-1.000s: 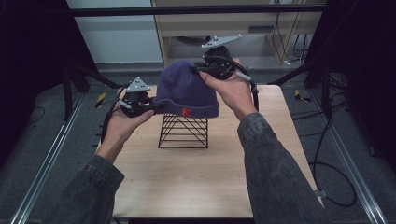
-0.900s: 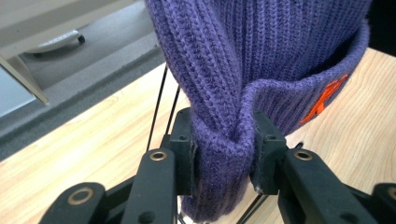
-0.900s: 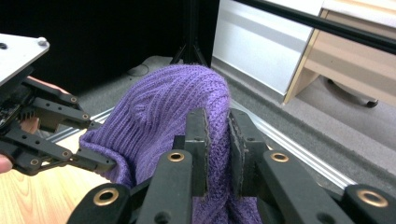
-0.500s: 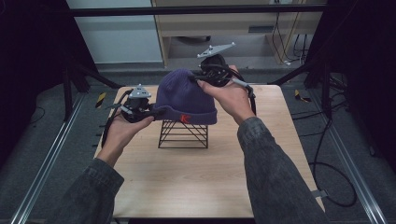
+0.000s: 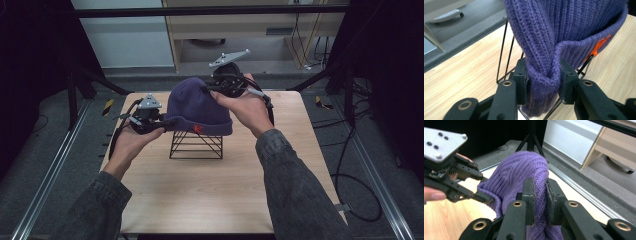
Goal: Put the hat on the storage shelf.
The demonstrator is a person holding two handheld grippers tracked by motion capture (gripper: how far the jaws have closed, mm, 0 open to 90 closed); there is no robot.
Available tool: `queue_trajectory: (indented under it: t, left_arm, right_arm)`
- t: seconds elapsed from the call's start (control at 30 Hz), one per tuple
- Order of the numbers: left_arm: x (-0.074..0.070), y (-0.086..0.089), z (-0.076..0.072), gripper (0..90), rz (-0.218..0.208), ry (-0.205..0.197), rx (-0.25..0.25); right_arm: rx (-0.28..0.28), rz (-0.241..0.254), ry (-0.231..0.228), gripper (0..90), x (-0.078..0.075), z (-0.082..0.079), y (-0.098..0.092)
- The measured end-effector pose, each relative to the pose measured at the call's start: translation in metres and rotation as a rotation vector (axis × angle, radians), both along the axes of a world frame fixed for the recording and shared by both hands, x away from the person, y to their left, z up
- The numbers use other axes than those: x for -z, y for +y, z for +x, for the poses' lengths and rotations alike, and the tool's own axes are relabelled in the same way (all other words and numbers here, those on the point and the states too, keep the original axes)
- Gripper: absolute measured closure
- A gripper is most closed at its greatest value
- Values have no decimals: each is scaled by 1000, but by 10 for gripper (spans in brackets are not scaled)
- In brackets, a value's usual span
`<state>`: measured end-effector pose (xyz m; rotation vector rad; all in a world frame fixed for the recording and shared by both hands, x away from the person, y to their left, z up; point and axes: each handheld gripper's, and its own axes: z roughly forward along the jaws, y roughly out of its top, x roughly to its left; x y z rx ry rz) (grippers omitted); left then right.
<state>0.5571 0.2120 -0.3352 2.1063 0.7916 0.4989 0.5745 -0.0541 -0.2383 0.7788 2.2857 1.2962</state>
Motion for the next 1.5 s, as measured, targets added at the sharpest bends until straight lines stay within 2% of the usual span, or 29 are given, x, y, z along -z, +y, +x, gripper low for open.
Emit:
queue_trajectory:
  t: [0.8, 1.1, 1.37, 1.5]
  left_arm:
    - [22, 1, 0, 635, -16, 41, -2]
    - [38, 4, 3, 624, -20, 86, -6]
    - [51, 8, 2, 617, -8, 102, -10]
    - [57, 11, 4, 604, -7, 115, -7]
  right_arm:
    - [-17, -35, 31, 796, 18, -4, 1]
    - [-22, -71, 61, 795, 33, -5, 4]
    - [-43, -99, 77, 795, 46, -6, 10]
    - [-50, -137, 80, 795, 51, -5, 15]
